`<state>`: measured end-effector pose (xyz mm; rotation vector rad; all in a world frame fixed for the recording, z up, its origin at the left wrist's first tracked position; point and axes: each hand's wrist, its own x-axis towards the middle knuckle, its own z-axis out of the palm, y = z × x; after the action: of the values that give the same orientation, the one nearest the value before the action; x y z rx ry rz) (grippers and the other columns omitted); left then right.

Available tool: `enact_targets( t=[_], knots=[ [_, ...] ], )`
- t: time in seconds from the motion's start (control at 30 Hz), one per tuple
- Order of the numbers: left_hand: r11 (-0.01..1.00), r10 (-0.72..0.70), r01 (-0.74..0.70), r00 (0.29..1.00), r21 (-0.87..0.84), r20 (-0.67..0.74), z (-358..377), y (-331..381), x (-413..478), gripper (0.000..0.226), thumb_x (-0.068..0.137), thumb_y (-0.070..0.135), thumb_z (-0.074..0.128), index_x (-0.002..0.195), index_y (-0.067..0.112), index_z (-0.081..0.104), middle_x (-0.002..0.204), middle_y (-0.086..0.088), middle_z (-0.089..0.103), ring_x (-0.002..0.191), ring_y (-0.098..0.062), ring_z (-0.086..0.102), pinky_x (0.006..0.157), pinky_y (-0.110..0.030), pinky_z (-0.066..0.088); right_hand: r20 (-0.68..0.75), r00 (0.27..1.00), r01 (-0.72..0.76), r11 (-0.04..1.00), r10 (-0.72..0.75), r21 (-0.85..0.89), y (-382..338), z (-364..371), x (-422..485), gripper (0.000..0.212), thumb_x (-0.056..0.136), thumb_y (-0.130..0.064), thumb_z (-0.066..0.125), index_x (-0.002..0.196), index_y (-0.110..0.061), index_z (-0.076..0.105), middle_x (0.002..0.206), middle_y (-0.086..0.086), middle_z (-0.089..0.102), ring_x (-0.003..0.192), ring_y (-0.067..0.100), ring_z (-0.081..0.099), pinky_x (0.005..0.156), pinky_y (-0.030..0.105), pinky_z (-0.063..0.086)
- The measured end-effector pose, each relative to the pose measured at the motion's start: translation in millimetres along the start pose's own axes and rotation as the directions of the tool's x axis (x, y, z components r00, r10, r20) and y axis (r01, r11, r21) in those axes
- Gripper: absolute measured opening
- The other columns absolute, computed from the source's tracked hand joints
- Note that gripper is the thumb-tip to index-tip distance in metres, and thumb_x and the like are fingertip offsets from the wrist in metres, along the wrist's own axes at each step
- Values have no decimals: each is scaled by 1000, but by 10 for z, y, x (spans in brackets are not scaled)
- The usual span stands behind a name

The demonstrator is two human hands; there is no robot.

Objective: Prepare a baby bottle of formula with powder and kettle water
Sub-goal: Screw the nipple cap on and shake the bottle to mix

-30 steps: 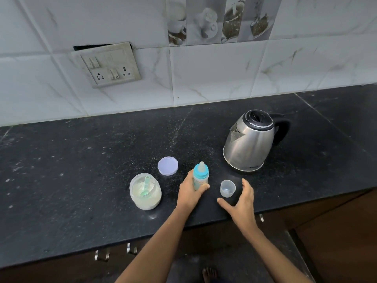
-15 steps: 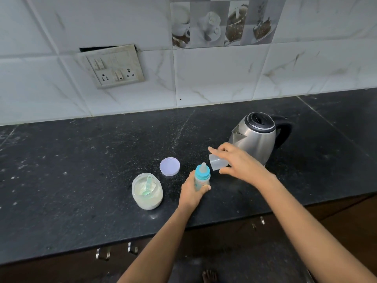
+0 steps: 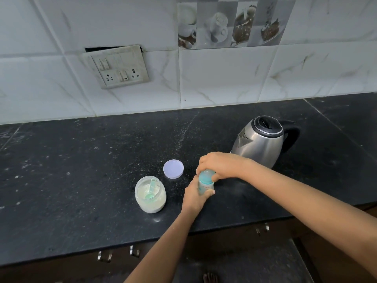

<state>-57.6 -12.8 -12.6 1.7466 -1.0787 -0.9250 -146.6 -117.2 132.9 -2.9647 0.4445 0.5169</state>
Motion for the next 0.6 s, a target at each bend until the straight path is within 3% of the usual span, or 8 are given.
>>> enact_targets(
  t=[0.1, 0.2, 0.37, 0.5, 0.6],
  knots=[
    [999, 22, -22, 999, 25, -26, 20, -4, -16, 57, 76, 26, 78, 127, 28, 51, 113, 11, 65, 105, -6, 59, 93, -29, 48, 13, 1000, 11, 999, -11, 42, 45, 9, 3, 49, 81, -14, 66, 128, -25, 58, 120, -1, 55, 109, 21, 53, 86, 33, 43],
    [999, 35, -33, 999, 43, -38, 23, -11, -24, 57, 77, 29, 77, 127, 29, 51, 112, 11, 65, 103, -7, 59, 91, -28, 48, 1, 1000, -6, 997, 6, 79, 49, 69, 8, 48, 79, -16, 67, 125, -25, 59, 116, 0, 57, 107, 21, 55, 86, 38, 46],
    [998, 37, -35, 998, 48, -41, 18, 1, -45, 59, 78, 27, 76, 131, 30, 50, 107, 14, 66, 100, -5, 59, 87, -27, 48, -75, 974, -201, 970, 213, 139, -48, 269, 25, 42, 76, -30, 66, 113, -15, 55, 100, 6, 56, 87, 26, 56, 66, 36, 46],
    [999, 21, -20, 999, 40, -38, 10, 0, -62, 60, 78, 28, 76, 131, 34, 49, 104, 14, 67, 98, -2, 61, 85, -25, 49, -132, 883, -409, 876, 451, 254, -231, 421, 48, 40, 79, -31, 61, 105, -5, 44, 98, 13, 58, 83, 35, 61, 57, 34, 37],
    [999, 22, -21, 999, 48, -34, 13, 10, -88, 55, 80, 29, 75, 129, 30, 50, 105, 15, 65, 98, -2, 60, 83, -23, 49, -208, 735, -580, 757, 646, 300, -429, 549, 99, 46, 86, -42, 57, 109, -6, 43, 101, 13, 62, 90, 35, 65, 62, 34, 38]
  ],
)
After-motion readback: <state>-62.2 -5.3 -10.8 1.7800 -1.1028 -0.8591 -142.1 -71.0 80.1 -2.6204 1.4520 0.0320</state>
